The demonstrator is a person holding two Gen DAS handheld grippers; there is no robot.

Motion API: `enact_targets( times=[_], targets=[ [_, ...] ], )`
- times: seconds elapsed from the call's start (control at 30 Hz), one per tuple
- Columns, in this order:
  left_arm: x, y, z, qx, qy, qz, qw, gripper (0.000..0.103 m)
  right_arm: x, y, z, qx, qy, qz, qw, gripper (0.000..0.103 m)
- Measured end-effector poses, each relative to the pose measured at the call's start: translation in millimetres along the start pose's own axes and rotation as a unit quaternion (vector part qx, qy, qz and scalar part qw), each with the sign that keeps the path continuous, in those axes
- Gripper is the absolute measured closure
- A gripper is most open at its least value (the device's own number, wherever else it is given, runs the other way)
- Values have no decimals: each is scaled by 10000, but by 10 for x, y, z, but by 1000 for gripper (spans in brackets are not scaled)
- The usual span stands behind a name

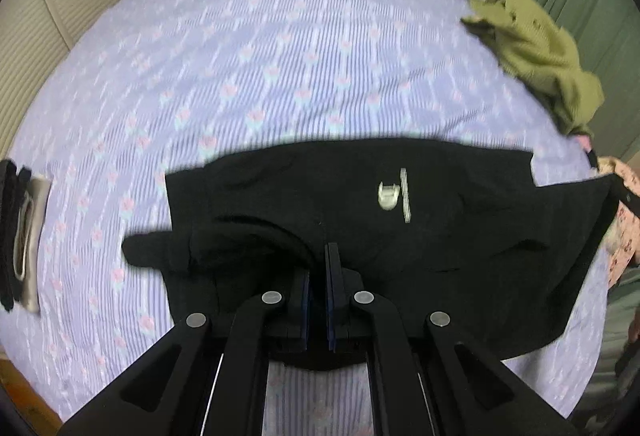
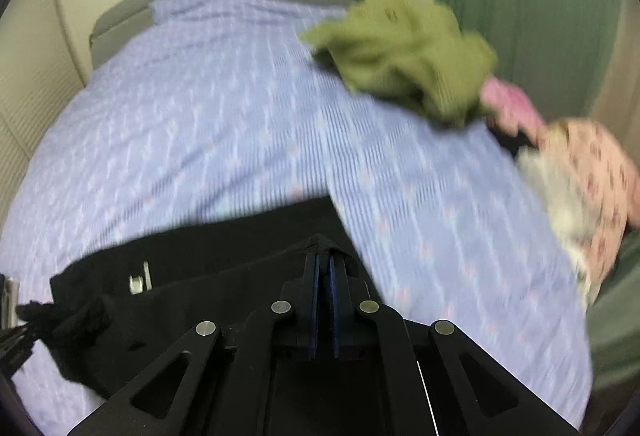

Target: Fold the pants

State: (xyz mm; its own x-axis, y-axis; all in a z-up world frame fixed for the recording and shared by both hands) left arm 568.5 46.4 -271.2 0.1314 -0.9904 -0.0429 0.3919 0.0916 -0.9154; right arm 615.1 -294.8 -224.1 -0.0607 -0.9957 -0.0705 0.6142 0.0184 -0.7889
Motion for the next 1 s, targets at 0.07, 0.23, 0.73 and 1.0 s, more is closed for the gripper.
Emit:
enact_targets(
  times=[0.07,0.23,0.73,1.0],
  targets=[
    [-14,120,205,-35,18,50,10000,95,-73,147,257,62,-310,-188,9993,98],
    [-22,623,537,-350,128,92,9993,94,-189,851,526,-287,-733,-425,9960,98],
    [-62,870,945,-771,-26,-439,9961,20,-224,1357,539,-551,-833,-1624,9816,44],
    [-769,301,901,422,789,-858,9923,16,-1295,562,33,-368,-1135,345,9923,36]
  ],
)
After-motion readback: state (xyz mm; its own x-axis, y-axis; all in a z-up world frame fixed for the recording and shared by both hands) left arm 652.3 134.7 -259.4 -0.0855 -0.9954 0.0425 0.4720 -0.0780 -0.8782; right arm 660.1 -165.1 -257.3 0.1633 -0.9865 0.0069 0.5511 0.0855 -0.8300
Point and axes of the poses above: each gripper's, at about its wrist camera, not at the fingertips, and y roughly the way its jaws point, x to its right, z to its top, the point moved 7 cm from there along y, roughly the way its jaws point, and after that the axes turned 7 degrees about z, right-handed, at the moved point
